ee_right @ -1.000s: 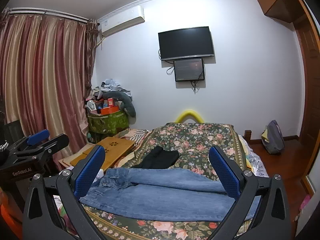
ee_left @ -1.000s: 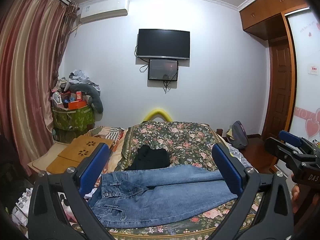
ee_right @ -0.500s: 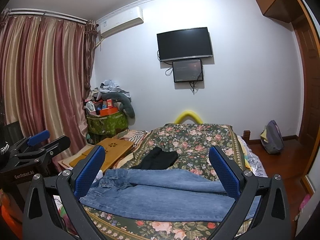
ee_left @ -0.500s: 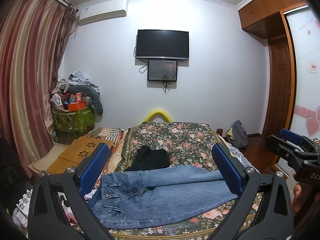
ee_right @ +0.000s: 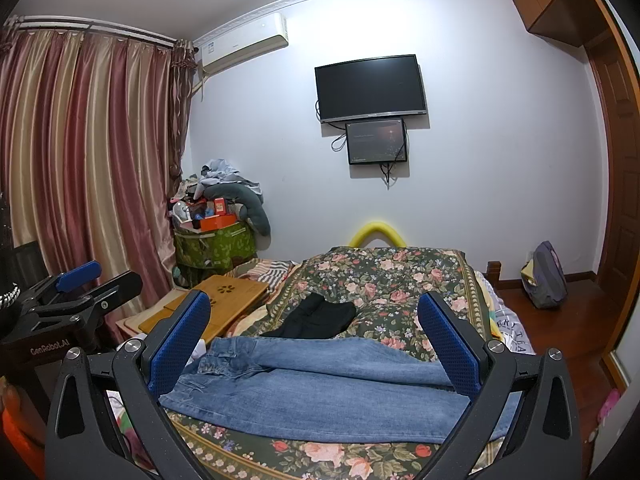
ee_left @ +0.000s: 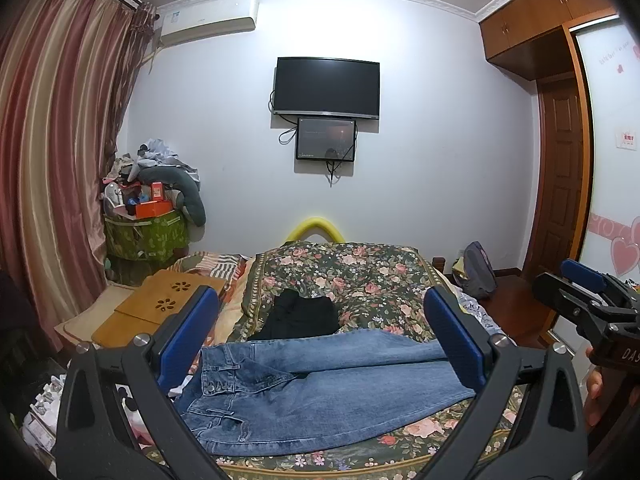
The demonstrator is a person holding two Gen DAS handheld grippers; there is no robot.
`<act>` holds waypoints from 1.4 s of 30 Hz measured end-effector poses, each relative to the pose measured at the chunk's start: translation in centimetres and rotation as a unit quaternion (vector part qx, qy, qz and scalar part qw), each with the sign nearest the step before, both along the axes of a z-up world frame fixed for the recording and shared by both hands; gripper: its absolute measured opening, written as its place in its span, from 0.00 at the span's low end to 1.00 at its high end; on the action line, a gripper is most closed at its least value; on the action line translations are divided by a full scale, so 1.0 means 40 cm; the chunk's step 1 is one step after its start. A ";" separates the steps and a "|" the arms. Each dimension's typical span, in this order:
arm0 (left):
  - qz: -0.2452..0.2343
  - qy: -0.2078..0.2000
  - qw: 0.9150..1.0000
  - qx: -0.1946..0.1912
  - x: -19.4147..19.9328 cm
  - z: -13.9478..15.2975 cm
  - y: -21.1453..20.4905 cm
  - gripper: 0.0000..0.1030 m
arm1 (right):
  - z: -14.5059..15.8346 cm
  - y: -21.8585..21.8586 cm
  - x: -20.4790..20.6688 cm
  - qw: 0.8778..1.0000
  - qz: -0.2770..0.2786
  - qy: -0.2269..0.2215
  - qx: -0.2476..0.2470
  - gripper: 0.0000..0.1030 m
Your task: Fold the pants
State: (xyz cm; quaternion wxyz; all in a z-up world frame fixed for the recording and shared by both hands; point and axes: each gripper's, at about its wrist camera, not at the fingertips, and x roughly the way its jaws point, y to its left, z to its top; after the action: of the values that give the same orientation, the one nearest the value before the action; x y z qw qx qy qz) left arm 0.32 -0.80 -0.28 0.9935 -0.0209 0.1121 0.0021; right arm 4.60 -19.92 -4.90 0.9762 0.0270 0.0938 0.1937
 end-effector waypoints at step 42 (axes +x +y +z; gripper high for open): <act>-0.008 0.057 0.998 -0.031 0.178 -0.052 0.070 1.00 | -0.064 0.001 0.155 0.999 -0.013 0.046 -0.017 1.00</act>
State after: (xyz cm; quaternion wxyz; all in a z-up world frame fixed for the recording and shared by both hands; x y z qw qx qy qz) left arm 7.44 1.99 -2.36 0.9844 -0.0508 0.1682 -0.0081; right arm 10.80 -19.90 -7.45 0.9736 0.0204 0.1414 0.1782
